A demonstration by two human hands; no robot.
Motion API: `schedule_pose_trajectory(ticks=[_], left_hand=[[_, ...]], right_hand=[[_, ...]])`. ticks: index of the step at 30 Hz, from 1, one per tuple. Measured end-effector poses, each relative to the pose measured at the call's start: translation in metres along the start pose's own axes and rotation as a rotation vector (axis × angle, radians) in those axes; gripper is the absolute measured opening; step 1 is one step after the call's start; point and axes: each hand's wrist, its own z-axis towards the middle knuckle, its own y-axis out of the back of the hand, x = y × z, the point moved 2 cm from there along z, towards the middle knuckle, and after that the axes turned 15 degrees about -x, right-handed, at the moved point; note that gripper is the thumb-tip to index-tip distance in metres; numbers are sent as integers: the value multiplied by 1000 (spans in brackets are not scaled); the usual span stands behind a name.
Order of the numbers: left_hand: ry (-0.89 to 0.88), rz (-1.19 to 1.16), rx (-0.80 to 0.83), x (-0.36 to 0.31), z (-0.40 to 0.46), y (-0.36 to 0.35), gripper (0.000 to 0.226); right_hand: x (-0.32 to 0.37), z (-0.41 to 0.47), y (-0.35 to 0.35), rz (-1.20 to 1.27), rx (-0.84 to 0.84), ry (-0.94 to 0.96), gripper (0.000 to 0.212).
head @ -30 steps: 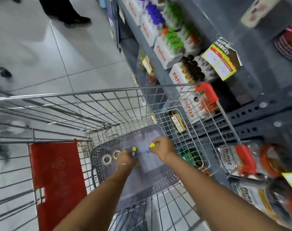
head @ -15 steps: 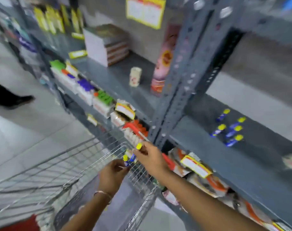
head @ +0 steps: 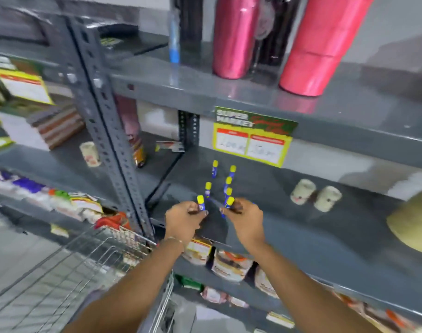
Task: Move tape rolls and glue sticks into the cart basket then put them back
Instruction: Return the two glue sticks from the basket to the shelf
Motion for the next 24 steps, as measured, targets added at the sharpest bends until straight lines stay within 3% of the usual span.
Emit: schedule_pose_trajectory(ticks=[7,19,24], left_hand=[[94,62,-1,1,7,-23,17],[82,86,-2,5,22,-24,10],[93,61,8,14,23,-24,19]], right_hand=[[-19,2,-10,-87,-1,-63,14],[-26,4,-24,-161,30,-78,9],[-24,1,-21,-147,46,-122,17]])
